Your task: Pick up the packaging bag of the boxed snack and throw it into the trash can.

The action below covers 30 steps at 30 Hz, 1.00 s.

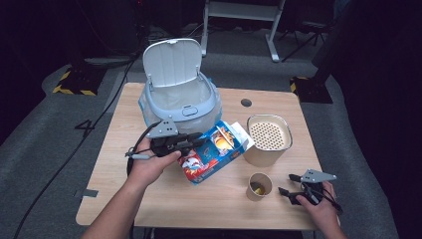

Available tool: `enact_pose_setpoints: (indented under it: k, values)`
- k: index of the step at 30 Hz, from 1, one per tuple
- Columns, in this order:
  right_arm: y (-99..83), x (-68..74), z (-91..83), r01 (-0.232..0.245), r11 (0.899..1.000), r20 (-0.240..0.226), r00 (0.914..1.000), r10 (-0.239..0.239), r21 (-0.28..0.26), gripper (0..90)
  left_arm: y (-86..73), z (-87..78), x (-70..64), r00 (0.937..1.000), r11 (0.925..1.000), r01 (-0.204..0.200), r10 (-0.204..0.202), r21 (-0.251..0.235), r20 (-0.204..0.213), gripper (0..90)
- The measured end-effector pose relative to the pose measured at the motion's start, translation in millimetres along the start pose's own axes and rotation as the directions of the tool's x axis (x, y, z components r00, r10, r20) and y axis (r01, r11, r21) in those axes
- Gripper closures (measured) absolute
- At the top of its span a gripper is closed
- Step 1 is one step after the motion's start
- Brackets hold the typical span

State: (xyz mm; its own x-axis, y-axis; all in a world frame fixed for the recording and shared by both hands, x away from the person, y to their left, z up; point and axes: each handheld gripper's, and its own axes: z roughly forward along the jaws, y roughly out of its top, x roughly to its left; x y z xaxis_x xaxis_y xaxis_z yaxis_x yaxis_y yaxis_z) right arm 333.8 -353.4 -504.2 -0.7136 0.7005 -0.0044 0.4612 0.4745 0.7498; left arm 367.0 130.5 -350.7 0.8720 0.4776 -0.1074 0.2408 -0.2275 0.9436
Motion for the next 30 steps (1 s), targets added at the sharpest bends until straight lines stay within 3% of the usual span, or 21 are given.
enact_pose_setpoints:
  k: [8,15,17,25,29,30]
  values:
    - [0.0,0.1,0.0,0.000,1.000,0.000,1.0000,0.000,0.000,26.3,22.8,-13.1,2.1,0.9999,0.9977,-0.012,0.012,-0.067,-0.003,75.9]
    - [0.0,0.1,0.0,0.001,1.000,0.001,1.0000,-0.001,0.000,26.2,48.1,-24.2,4.9,0.9987,0.9901,-0.044,0.040,-0.133,-0.033,75.8]
    - [0.0,0.2,0.0,0.001,1.000,0.001,1.0000,-0.001,0.000,26.3,59.2,-28.3,8.3,0.9968,0.9859,-0.062,0.053,-0.156,-0.060,75.9]
    - [0.0,0.1,0.0,0.001,1.000,0.001,1.0000,-0.001,0.000,26.2,78.6,-34.9,18.8,0.9903,0.9716,-0.076,0.047,-0.224,-0.131,75.9]
    - [0.0,0.1,0.0,0.001,1.000,0.001,1.0000,-0.001,0.000,26.2,86.5,-38.7,27.0,0.9861,0.9626,-0.062,0.018,-0.264,-0.165,75.9]
    - [0.0,0.1,0.0,0.001,1.000,0.001,1.0000,-0.001,0.000,26.2,89.3,-40.4,30.4,0.9822,0.9564,-0.059,0.005,-0.286,-0.188,75.9]
